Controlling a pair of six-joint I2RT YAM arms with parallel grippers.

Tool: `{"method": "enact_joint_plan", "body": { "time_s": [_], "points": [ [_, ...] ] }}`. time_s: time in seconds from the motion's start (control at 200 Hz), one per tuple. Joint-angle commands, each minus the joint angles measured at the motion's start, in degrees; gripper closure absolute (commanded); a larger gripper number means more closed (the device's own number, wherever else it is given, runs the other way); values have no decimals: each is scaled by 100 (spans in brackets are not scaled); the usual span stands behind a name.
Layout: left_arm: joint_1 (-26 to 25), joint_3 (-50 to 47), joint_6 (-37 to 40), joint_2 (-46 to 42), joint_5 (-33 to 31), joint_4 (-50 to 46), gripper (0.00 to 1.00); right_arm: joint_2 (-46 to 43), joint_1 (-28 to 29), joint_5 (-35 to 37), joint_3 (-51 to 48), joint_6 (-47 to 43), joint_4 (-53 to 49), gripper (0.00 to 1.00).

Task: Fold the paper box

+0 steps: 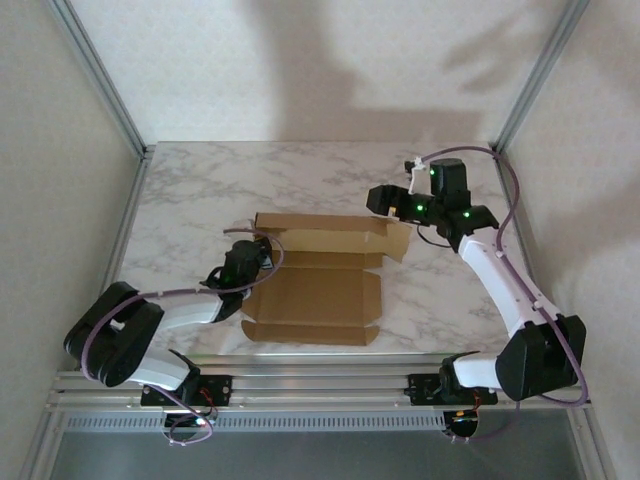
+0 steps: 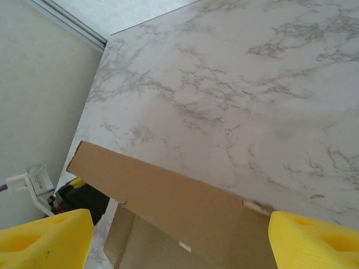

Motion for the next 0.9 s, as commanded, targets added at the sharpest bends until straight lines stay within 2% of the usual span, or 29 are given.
{"method": "enact_joint_plan", "body": {
  "time_s": [0.0,0.185,0.35,0.415,0.511,0.616,0.761,0.896],
  "points": [
    [65,-203,-410,-237,-289,106,63,-209,11,65,-199,-116,-217,19],
    [76,-499,-524,-1050,-157,-433,39,-607,30,21,-587,-122,-241,19],
    [7,-710,-479,-2170,480,-1305,15,-1011,39,-25,-1131,82,-86,22],
    [-89,-799,-682,-2612,733,-1687,1,-1161,43,35,-1387,210,20,22],
    [-289,-953,-1084,-3117,1093,-1969,1,-1313,53,60,-1731,373,187,19],
    [-564,-1036,-1479,-3305,1485,-1992,1,-1345,92,14,-2097,543,451,15],
    [-1234,-1014,-1762,-3046,1662,-1564,1,-1318,158,-49,-2692,780,1119,1],
    [-1883,-919,-1951,-2425,1518,-677,1,-1259,264,30,-3182,949,1762,1]
  ]
}}
